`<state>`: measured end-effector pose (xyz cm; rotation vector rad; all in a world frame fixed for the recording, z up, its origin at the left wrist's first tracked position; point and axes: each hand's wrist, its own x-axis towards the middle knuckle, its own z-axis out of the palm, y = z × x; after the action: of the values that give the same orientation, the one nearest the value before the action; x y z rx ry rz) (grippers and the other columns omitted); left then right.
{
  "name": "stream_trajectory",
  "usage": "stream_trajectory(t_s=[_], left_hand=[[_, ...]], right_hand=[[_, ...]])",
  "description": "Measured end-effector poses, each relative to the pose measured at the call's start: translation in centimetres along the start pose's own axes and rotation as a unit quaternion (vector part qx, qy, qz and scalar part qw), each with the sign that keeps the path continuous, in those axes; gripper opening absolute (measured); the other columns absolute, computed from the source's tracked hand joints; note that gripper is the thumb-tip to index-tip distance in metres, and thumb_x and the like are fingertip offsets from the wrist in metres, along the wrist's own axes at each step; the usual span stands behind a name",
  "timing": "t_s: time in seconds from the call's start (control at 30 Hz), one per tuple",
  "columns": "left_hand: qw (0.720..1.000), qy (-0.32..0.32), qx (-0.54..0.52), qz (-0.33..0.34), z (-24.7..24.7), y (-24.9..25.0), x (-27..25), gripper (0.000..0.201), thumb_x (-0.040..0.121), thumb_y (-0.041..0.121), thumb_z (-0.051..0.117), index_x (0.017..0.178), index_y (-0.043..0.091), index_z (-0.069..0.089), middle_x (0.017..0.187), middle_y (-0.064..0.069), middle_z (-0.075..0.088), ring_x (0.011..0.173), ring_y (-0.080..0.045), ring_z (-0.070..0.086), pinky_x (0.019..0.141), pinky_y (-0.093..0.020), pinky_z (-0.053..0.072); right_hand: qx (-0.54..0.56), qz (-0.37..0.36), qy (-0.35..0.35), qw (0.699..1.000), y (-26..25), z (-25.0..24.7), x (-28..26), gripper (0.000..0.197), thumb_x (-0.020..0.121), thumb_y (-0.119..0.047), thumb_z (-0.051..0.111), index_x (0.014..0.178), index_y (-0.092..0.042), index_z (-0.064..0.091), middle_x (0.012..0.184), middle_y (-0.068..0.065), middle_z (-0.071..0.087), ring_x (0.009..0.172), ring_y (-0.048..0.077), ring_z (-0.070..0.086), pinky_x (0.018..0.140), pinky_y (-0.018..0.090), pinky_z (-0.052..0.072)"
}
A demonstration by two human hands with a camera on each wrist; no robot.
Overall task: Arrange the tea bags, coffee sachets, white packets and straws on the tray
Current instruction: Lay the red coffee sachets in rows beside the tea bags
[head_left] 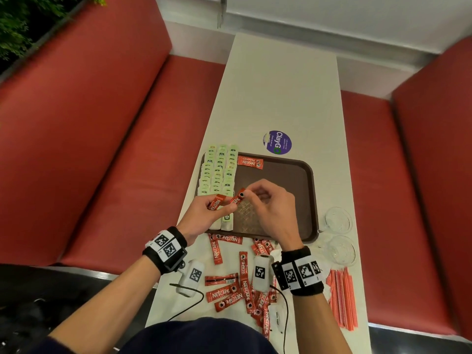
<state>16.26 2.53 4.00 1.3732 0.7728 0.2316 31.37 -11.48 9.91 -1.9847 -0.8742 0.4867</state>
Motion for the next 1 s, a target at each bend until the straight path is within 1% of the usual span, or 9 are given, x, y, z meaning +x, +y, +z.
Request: stream_trajectory(t_s=[0.07, 0.13, 0.27, 0.4, 0.53, 0.6, 0.73, 0.87, 1.0], left_hand=[[1.0, 0.002, 0.014, 0.013, 0.0, 0.5, 0.4, 0.02, 0.092, 0.031, 0.085, 0.101, 0.014, 0.083, 0.092, 0.001, 0.081, 0.079, -0.001, 0.068, 0.071, -0.012, 0.049], [0.999, 0.004, 0.026, 0.02, -0.4, 0.9, 0.8, 0.021, 0.092, 0.034, 0.084, 0.1, 0.015, 0.083, 0.093, 0.001, 0.082, 0.086, -0.005, 0.072, 0.077, -0.013, 0.051], [0.997, 0.02, 0.066, 0.026, -1.4, 1.5, 1.6, 0.018, 0.093, 0.033, 0.083, 0.098, 0.016, 0.084, 0.09, 0.003, 0.083, 0.077, 0.005, 0.069, 0.067, -0.006, 0.045], [0.993, 0.02, 0.116, 0.026, -1.3, 1.4, 2.3, 0.017, 0.094, 0.036, 0.082, 0.098, 0.02, 0.083, 0.085, 0.006, 0.081, 0.062, 0.007, 0.061, 0.058, -0.007, 0.041], [0.992, 0.008, 0.128, 0.013, -1.0, 1.4, 2.9, 0.02, 0.092, 0.042, 0.083, 0.099, 0.023, 0.084, 0.088, 0.005, 0.082, 0.079, -0.003, 0.072, 0.07, -0.019, 0.051], [0.991, 0.006, 0.133, 0.01, -1.0, 1.3, 3.1, 0.019, 0.093, 0.042, 0.082, 0.1, 0.025, 0.084, 0.089, 0.005, 0.082, 0.087, -0.011, 0.076, 0.078, -0.026, 0.056], [0.99, 0.011, 0.143, 0.006, -1.2, 1.3, 3.5, 0.019, 0.093, 0.04, 0.082, 0.1, 0.023, 0.083, 0.087, 0.007, 0.081, 0.077, 0.002, 0.07, 0.067, -0.011, 0.046], [0.989, 0.013, 0.149, -0.002, -1.6, 1.4, 3.9, 0.017, 0.094, 0.038, 0.081, 0.1, 0.022, 0.083, 0.083, 0.012, 0.08, 0.071, 0.007, 0.067, 0.062, -0.007, 0.044], [0.988, 0.042, 0.146, -0.011, -2.2, 1.0, 4.6, 0.017, 0.097, 0.041, 0.078, 0.103, 0.025, 0.079, 0.09, 0.007, 0.081, 0.085, -0.004, 0.074, 0.076, -0.021, 0.054]], right_hand=[[0.016, 0.012, 0.015, 1.0, 0.3, 0.3, 0.2, 0.004, 0.1, -0.031, 0.077, 0.096, -0.032, 0.076, 0.091, -0.016, 0.077, 0.091, 0.005, 0.071, 0.085, 0.027, 0.06], [0.048, 0.041, 0.046, 0.997, 0.8, 0.2, 0.2, 0.005, 0.1, -0.031, 0.077, 0.095, -0.032, 0.076, 0.092, -0.015, 0.077, 0.092, 0.006, 0.071, 0.087, 0.029, 0.06], [0.072, 0.092, 0.054, 0.992, 2.7, 0.6, -0.2, 0.005, 0.102, -0.032, 0.074, 0.098, -0.031, 0.073, 0.091, -0.011, 0.077, 0.09, 0.008, 0.074, 0.09, 0.041, 0.062], [-0.093, -0.052, 0.024, 0.994, 3.7, 1.3, -0.1, 0.029, 0.101, -0.029, 0.076, 0.128, -0.033, 0.066, 0.123, -0.015, 0.068, 0.109, 0.003, 0.064, 0.095, 0.026, 0.055], [-0.266, -0.178, 0.013, 0.947, 4.1, 2.0, 0.7, 0.026, 0.097, -0.03, 0.08, 0.123, -0.027, 0.075, 0.122, -0.007, 0.072, 0.11, 0.017, 0.064, 0.085, 0.037, 0.056], [-0.301, -0.204, 0.017, 0.931, 4.4, 2.2, 1.3, 0.019, 0.098, -0.031, 0.08, 0.116, -0.025, 0.077, 0.116, -0.006, 0.075, 0.104, 0.019, 0.067, 0.08, 0.039, 0.056], [-0.338, -0.245, 0.003, 0.909, 5.4, 2.1, 2.7, 0.019, 0.099, -0.035, 0.079, 0.115, -0.025, 0.078, 0.113, -0.005, 0.077, 0.097, 0.019, 0.07, 0.076, 0.038, 0.055], [-0.36, -0.269, -0.03, 0.893, 5.9, 2.1, 4.3, 0.02, 0.099, -0.038, 0.078, 0.115, -0.026, 0.079, 0.112, -0.005, 0.077, 0.097, 0.017, 0.071, 0.079, 0.035, 0.053], [-0.353, -0.253, -0.068, 0.898, 6.9, 1.8, 6.8, 0.021, 0.097, -0.039, 0.079, 0.114, -0.027, 0.078, 0.112, -0.006, 0.076, 0.098, 0.017, 0.07, 0.081, 0.035, 0.053]])
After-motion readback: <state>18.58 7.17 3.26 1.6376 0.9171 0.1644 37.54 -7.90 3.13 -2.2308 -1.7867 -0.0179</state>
